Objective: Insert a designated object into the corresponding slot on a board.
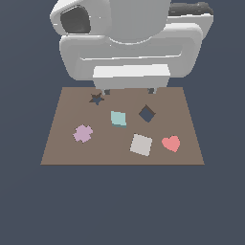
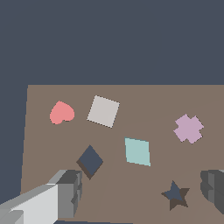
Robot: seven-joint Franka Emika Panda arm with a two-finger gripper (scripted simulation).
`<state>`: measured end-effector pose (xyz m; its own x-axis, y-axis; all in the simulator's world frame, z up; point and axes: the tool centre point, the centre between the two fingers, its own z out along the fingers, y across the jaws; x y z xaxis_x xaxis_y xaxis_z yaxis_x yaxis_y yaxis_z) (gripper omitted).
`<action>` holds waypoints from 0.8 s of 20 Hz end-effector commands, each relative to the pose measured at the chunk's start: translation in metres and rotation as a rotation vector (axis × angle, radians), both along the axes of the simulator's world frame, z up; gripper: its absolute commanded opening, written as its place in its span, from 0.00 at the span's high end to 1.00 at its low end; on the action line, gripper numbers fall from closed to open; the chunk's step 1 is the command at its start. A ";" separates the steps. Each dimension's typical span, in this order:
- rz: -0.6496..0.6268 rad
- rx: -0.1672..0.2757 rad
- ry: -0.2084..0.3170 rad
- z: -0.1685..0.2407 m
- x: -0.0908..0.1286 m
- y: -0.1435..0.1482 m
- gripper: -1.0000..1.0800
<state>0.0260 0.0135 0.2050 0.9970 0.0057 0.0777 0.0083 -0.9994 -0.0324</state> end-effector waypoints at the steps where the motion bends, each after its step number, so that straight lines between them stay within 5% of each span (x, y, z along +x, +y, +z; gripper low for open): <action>1: 0.000 0.000 0.000 0.000 0.000 0.000 0.04; 8: 0.009 -0.005 0.011 -0.023 -0.003 -0.003 0.04; 16: 0.039 -0.021 0.048 -0.097 -0.015 -0.015 0.04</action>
